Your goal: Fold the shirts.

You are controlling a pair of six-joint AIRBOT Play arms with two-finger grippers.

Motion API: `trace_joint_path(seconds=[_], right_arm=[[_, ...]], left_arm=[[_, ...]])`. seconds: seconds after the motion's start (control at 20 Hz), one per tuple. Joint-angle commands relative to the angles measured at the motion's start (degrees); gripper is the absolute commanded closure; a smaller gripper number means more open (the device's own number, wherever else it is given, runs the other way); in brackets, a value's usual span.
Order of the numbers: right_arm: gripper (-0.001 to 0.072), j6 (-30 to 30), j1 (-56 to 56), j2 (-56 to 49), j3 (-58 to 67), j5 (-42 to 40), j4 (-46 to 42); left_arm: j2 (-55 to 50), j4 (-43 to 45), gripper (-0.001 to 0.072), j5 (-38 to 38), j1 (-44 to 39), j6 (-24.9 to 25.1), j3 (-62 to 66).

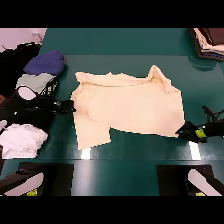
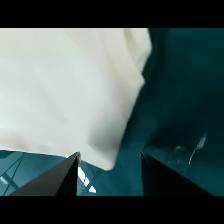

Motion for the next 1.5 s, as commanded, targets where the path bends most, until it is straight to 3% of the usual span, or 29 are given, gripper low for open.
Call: trace_joint_path(seconds=[0.0, 0.1, 0.15, 0.35, 0.55, 0.75, 0.95, 1.25, 1.45], right_arm=[[0.044, -0.44, 4.59, -4.5, -0.31, -5.27, 2.32], [0.0659, -2.19, 7.52, -6.03, 2.45, -5.05, 2.29], [0.0695, -2.27, 8.66, -6.05, 4.59, -4.11, 2.29], [0.0696, -2.23, 12.15, 0.66, 20.55, 0.2, 2.32], [0.0696, -2.19, 12.79, 8.39, 44.46, -2.91, 2.08], [0.0696, -2.14, 12.74, 11.91, 66.14, -5.97, 0.7], [0.0696, -0.22, 12.57, 14.32, 78.53, -3.91, -5.79], [0.0697, 2.8, 12.52, 10.05, 89.77, 6.49, -10.14], [0.0697, 4.0, 12.57, 4.17, 82.09, 11.15, -10.14]], left_arm=[[0.0, -0.07, 0.068, -0.17, 0.04, 0.11, 0.28], [0.04, -0.04, 0.0681, -0.31, 0.04, 0.07, 0.72], [0.55, 0.24, 0.0682, -0.9, 0.04, 0.02, 1.86], [10.58, 4.33, 0.0682, -2.47, 0.11, -1.64, 13.51], [20.59, 11.43, 0.0681, -2.71, 0.11, -3.63, 35.8], [22.86, 12.17, 0.0681, -3.54, 0.09, -3.61, 59.41], [22.86, 12.17, 0.0682, -2.95, 0.09, -4.22, 73.22], [22.01, 12.15, 0.0682, -3.85, 0.09, -4.5, 72.08], [18.78, 11.89, 0.0681, -9.79, 0.09, -5.95, 58.53]])
